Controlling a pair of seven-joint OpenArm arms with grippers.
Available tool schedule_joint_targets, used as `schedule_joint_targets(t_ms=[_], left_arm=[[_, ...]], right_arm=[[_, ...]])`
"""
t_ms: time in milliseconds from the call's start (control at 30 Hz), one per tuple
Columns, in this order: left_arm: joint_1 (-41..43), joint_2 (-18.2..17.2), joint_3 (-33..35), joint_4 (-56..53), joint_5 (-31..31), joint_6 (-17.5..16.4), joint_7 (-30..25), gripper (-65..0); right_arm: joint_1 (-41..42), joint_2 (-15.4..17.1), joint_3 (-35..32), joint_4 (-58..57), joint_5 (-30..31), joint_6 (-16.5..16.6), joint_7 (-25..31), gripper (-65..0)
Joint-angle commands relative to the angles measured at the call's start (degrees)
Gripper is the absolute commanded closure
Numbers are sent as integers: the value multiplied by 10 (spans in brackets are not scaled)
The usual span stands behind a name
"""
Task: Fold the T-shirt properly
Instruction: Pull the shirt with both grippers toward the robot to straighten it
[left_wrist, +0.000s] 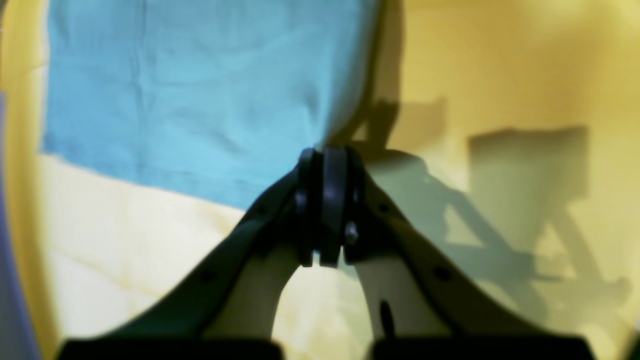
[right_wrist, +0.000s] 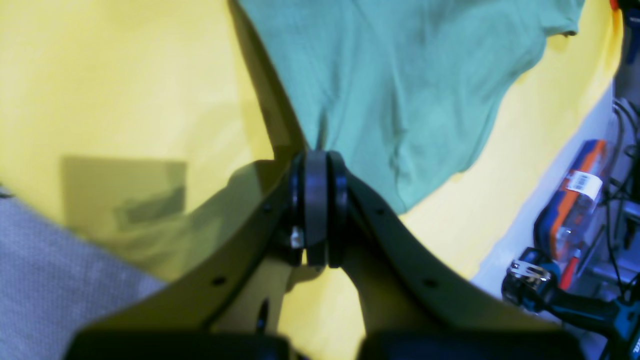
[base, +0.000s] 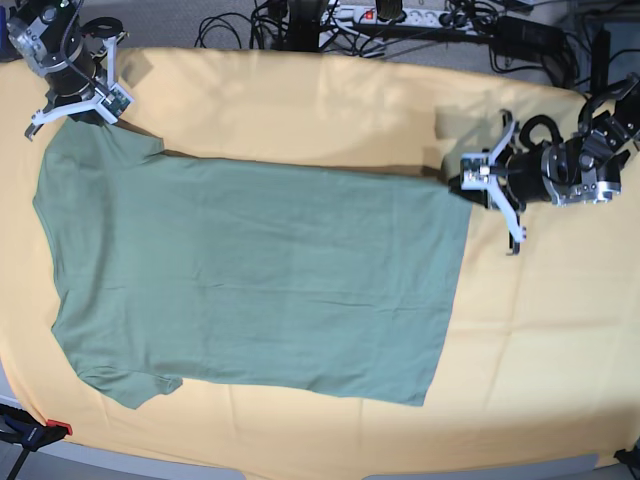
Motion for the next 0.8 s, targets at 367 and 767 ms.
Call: schedule_joint_targets(t_ms=[367, 767], left_arm=[[88, -98, -7, 97, -5, -35, -8, 0], [91, -119, -7, 115, -41, -74, -8, 0]], right_arm=[[-84, 8, 6, 41, -3, 6, -74, 0], [-199, 5, 6, 71, -32, -2, -76, 0]])
